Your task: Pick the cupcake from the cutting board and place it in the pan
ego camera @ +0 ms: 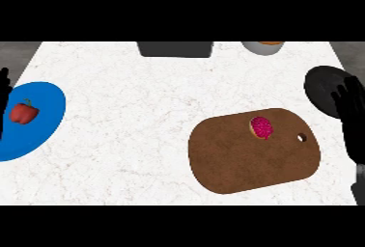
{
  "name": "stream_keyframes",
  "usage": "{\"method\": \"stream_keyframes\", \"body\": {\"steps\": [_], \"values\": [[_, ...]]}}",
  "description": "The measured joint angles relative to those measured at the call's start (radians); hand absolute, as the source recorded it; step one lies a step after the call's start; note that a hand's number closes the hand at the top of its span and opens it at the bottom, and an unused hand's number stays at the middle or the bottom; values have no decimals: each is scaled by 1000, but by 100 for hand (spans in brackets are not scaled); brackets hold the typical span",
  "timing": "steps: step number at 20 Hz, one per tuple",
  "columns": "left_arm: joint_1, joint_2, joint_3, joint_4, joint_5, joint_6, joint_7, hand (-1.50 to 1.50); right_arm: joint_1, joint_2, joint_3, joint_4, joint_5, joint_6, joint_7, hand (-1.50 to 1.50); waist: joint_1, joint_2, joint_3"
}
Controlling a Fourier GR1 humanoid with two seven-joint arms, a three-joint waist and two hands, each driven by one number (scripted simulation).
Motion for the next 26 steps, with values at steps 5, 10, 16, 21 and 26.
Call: {"method": "stream_keyframes", "body": {"steps": [5, 10, 16, 21, 26], "values": [[-32, -97, -27, -54, 56, -26, -32, 0, -78, -19, 91, 52, -34, 241, -35, 150, 21, 7, 12], [-57, -223, -74, -98, 119, -45, -50, 0, -83, -58, 155, 145, 78, 389, -239, -150, 15, 10, 17], [-26, -261, -72, -117, 155, -68, -69, 0, -52, -175, 54, 259, 210, 390, -537, -150, -7, 2, 17], [1, -277, -74, -138, 146, -63, -75, 0, -54, -348, 10, 264, 261, 500, -570, -150, -16, -3, 15], [0, -299, -87, -145, 131, -57, -75, 0, -127, -486, 23, 204, 320, 593, -447, -150, -12, -4, 14]]}}
